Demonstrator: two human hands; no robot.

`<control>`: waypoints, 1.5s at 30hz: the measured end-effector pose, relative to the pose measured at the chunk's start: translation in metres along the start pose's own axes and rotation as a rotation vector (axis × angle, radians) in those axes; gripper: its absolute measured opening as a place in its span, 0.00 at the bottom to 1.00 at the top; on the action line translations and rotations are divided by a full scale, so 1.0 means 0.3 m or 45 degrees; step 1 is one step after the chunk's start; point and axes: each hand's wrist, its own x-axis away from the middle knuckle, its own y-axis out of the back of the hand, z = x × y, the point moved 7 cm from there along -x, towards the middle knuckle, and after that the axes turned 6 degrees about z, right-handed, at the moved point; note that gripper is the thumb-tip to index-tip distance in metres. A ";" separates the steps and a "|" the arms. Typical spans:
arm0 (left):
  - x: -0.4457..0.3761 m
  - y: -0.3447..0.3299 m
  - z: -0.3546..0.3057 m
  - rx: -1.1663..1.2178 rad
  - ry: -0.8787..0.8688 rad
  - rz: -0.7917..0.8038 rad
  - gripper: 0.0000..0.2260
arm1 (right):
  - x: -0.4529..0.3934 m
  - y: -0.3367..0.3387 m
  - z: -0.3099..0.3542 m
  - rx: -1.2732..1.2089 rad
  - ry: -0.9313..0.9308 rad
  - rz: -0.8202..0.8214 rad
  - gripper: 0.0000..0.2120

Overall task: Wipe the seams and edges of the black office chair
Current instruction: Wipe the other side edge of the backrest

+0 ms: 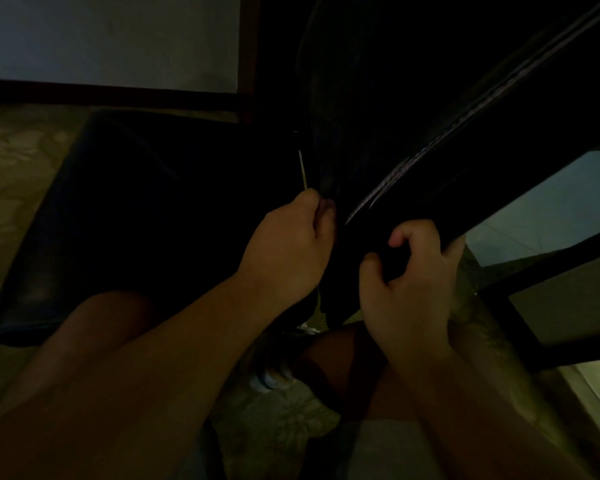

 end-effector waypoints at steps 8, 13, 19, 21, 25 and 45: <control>0.005 0.008 0.002 -0.016 -0.013 0.010 0.12 | -0.001 -0.002 -0.016 0.035 -0.018 0.003 0.13; 0.021 0.002 -0.023 -0.030 -0.133 0.151 0.11 | 0.004 0.000 -0.017 0.027 0.000 0.003 0.14; 0.002 0.017 0.011 0.034 -0.032 -0.006 0.13 | -0.002 -0.003 -0.015 0.025 -0.015 0.000 0.14; 0.002 0.012 0.005 0.054 -0.058 0.008 0.13 | 0.001 0.000 -0.016 0.024 -0.014 -0.003 0.14; 0.033 0.005 -0.020 -0.006 -0.154 0.162 0.12 | 0.000 0.002 -0.011 0.018 0.019 -0.010 0.14; 0.004 0.025 -0.042 -0.106 -0.244 0.144 0.08 | -0.002 0.002 -0.012 0.018 -0.002 -0.006 0.14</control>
